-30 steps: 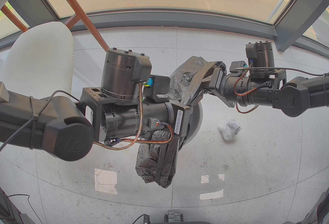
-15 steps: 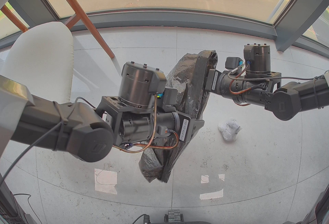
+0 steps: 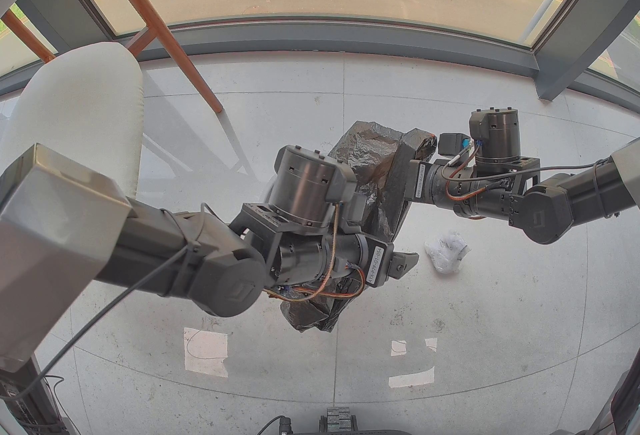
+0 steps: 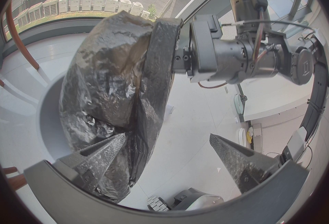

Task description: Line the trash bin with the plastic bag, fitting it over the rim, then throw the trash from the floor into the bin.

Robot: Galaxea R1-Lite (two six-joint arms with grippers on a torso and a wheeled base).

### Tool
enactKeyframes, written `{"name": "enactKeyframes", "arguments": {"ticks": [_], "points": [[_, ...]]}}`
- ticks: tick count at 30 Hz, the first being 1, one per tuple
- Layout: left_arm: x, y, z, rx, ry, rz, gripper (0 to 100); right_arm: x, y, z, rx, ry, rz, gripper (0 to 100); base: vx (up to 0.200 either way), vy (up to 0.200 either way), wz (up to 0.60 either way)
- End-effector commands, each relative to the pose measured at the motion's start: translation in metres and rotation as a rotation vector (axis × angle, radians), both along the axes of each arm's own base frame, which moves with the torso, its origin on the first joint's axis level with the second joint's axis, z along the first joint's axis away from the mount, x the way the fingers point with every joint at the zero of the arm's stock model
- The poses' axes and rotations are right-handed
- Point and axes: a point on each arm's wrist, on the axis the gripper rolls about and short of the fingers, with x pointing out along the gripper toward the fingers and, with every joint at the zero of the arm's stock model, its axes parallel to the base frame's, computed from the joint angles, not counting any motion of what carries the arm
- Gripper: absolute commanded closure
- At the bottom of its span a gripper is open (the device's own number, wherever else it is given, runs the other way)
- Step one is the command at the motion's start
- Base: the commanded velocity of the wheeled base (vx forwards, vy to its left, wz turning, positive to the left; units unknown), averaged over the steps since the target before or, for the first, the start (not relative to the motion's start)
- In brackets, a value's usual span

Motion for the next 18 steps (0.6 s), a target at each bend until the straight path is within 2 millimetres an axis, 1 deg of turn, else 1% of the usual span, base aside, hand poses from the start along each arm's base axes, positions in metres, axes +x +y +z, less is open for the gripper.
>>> {"name": "enactKeyframes", "arguments": {"ticks": [1,3,5,6,9,10,18], "points": [[0.008,-0.011,-0.020,0.021,0.020,-0.005,0,0.000,-0.001,0.001,0.003,0.000,-0.002,100,0.000,0.000,0.00],[0.012,-0.015,-0.026,0.020,0.011,0.010,0,0.000,-0.001,0.001,0.004,-0.001,-0.002,100,0.000,0.000,0.00],[0.012,-0.015,-0.026,0.020,0.011,0.010,0,0.000,-0.001,0.001,0.004,-0.001,-0.002,100,0.000,0.000,0.00],[0.016,-0.018,-0.034,0.021,-0.004,0.035,0,0.000,-0.002,0.003,0.007,-0.006,-0.005,100,0.000,0.000,0.00],[0.018,-0.020,-0.040,0.033,-0.002,0.047,0,-0.001,-0.002,0.005,0.010,-0.009,-0.004,100,0.000,0.000,0.00],[0.018,-0.020,-0.040,0.034,-0.005,0.053,100,-0.001,-0.003,0.005,0.010,-0.009,-0.004,100,0.000,0.000,0.00],[0.020,-0.020,-0.041,0.033,-0.004,0.080,100,-0.004,-0.005,0.010,0.017,-0.016,-0.007,100,0.000,0.000,0.00]]}}
